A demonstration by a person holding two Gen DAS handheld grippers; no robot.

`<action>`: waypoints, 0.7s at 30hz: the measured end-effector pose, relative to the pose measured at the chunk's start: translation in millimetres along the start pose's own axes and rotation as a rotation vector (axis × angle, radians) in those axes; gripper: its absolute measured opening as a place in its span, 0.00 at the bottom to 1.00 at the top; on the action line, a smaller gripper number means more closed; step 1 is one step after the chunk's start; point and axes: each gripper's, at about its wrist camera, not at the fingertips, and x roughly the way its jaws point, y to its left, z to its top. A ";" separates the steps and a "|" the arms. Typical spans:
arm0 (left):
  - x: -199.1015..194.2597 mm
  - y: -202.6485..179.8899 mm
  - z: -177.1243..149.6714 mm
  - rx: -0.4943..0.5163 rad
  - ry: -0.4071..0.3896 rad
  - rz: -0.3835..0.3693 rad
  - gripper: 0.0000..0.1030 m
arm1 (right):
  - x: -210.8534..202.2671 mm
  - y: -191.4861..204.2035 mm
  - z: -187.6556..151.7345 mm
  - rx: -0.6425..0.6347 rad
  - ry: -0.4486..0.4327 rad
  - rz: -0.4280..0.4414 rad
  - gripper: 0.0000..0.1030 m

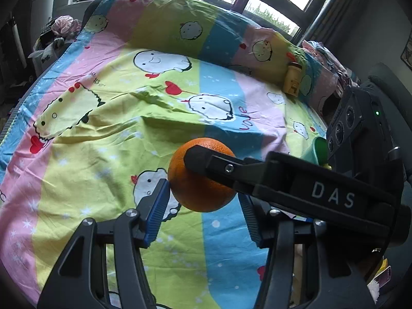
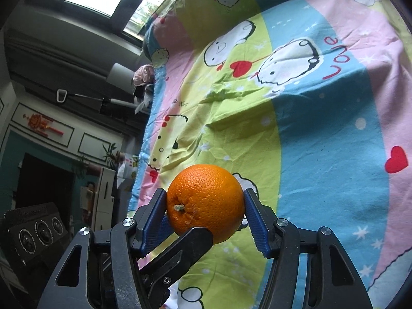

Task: Organize fruits
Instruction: 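Lift the orange with the right gripper and carry it over the bowl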

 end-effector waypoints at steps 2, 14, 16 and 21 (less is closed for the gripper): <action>-1.8 -14.7 4.0 0.035 -0.017 -0.020 0.52 | -16.4 -1.4 2.5 0.001 -0.043 -0.001 0.61; 10.1 -125.5 21.8 0.315 -0.075 -0.185 0.45 | -131.9 -41.8 10.6 0.102 -0.328 -0.099 0.61; 17.7 -140.6 21.6 0.343 -0.062 -0.221 0.45 | -146.9 -53.2 9.6 0.132 -0.362 -0.125 0.61; 35.8 -172.9 19.2 0.402 -0.027 -0.292 0.44 | -174.7 -78.7 6.6 0.200 -0.426 -0.176 0.61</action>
